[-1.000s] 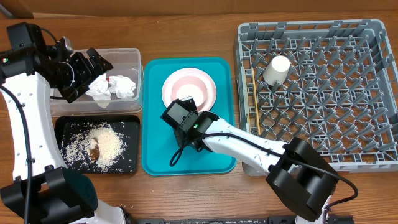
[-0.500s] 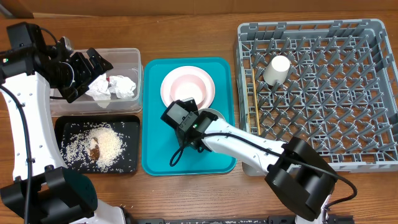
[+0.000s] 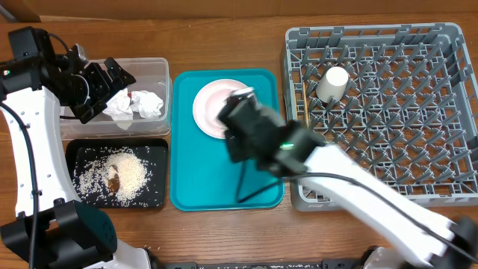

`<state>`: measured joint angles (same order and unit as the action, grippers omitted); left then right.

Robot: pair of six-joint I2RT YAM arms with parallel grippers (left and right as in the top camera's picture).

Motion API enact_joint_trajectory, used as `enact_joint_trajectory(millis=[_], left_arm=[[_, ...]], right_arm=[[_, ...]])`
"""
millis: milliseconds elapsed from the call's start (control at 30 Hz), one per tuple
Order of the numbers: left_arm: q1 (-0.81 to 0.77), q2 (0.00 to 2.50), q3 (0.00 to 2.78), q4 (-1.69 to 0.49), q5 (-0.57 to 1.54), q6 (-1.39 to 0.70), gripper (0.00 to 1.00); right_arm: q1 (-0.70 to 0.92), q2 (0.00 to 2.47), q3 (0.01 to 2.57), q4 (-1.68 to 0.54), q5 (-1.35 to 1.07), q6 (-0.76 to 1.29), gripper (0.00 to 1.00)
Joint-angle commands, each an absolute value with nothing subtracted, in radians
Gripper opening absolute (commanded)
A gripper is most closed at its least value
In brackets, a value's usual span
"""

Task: Sort waste into correct bins and load items into the dishwasher
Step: 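Lift the white bowl and carry it into the dish rack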

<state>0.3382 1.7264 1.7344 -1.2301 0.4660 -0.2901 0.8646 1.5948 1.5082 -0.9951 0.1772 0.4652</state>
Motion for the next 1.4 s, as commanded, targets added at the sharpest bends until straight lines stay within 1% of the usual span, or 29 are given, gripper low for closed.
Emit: enact_joint_trajectory(millis=[0, 133, 267, 367, 567, 700, 800, 1000, 1200, 1367], left_arm=[[0.332, 1.732, 1.756, -1.229, 0.46, -0.303, 1.0], [0.332, 1.732, 1.756, -1.229, 0.46, -0.303, 1.0], [0.332, 1.732, 1.756, -1.229, 0.46, -0.303, 1.0], [0.332, 1.732, 1.756, -1.229, 0.46, -0.303, 1.0], [0.332, 1.732, 1.756, -1.229, 0.46, -0.303, 1.0], [0.332, 1.732, 1.756, -1.229, 0.46, -0.303, 1.0], [0.332, 1.732, 1.756, -1.229, 0.46, -0.303, 1.0], [0.332, 1.732, 1.756, -1.229, 0.46, -0.303, 1.0], [0.332, 1.732, 1.756, -1.229, 0.46, -0.303, 1.0], [0.332, 1.732, 1.756, -1.229, 0.46, -0.303, 1.0]], right_arm=[[0.713, 1.465, 1.535, -1.014, 0.032, 0.397, 0.04], [0.496, 1.401, 1.535, -1.016, -0.276, 0.3, 0.04], [0.284, 1.403, 1.52, -1.017, -0.603, 0.207, 0.04], [0.147, 1.411, 1.48, -1.013, -0.774, 0.148, 0.04], [-0.088, 1.446, 1.367, -0.965, -1.091, 0.049, 0.04], [-0.182, 1.497, 1.291, -0.91, -1.283, -0.002, 0.04], [-0.211, 1.549, 1.238, -0.861, -1.343, -0.005, 0.04], [-0.235, 1.65, 1.188, -0.775, -1.345, -0.005, 0.04], [-0.263, 1.729, 1.188, -0.753, -1.335, -0.005, 0.04], [-0.279, 1.77, 1.188, -0.766, -1.264, -0.005, 0.04]])
